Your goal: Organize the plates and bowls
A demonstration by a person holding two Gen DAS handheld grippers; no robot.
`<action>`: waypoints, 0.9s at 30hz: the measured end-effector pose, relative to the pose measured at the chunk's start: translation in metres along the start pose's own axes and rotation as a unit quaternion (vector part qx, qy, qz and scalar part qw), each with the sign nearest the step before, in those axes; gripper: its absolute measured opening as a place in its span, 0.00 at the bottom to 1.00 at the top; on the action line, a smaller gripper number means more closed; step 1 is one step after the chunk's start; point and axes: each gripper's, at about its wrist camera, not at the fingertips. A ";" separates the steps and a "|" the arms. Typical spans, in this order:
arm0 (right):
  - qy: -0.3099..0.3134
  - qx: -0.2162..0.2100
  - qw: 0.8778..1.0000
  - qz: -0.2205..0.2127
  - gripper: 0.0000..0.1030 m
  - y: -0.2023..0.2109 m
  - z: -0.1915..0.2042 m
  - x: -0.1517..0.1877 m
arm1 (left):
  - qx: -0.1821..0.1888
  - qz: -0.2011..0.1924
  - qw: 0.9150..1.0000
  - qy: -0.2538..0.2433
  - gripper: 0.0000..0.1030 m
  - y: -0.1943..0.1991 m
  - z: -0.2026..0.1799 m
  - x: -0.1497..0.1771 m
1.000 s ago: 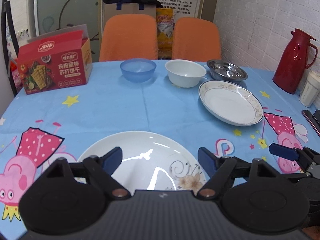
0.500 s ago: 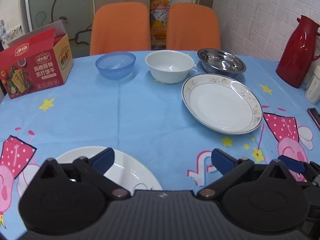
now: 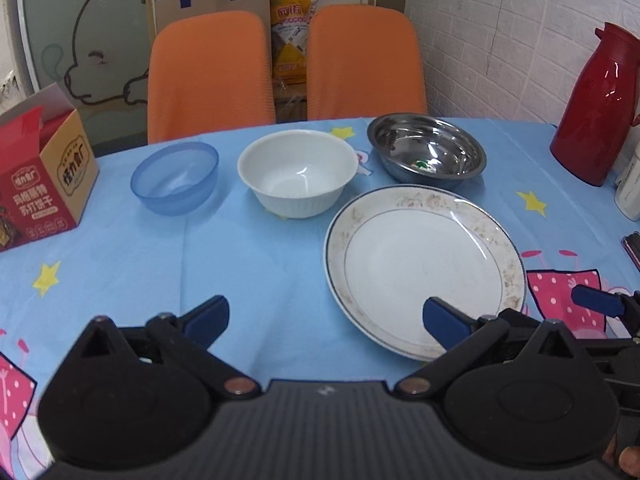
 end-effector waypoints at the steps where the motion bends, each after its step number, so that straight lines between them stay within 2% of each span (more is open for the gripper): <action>1: 0.005 0.003 1.000 0.006 0.84 -0.008 -0.001 -0.005 | -0.003 0.004 1.000 -0.001 1.00 -0.005 -0.001 -0.003; 6: 0.019 0.004 0.999 0.027 0.84 -0.038 0.000 -0.018 | -0.007 0.026 1.000 -0.007 1.00 -0.028 -0.004 -0.012; 14: 0.024 0.002 0.999 0.046 0.84 -0.065 0.004 -0.025 | 0.010 0.053 0.999 -0.004 1.00 -0.063 -0.008 -0.024; 21: 0.035 0.003 0.999 0.021 0.87 -0.068 0.007 -0.021 | 0.026 0.080 0.996 0.017 1.00 -0.092 -0.006 -0.029; 23: 0.036 0.001 0.999 0.011 0.87 -0.068 0.007 -0.019 | 0.028 0.082 0.996 0.028 1.00 -0.096 -0.004 -0.028; 27: 0.037 0.001 0.999 0.006 0.88 -0.067 0.007 -0.018 | 0.022 0.073 0.997 0.018 1.00 -0.099 -0.009 -0.030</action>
Point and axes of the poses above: each gripper's, at about its wrist camera, not at the fingertips, and y roughly against the way its jaws point, z to its left, x to its underside
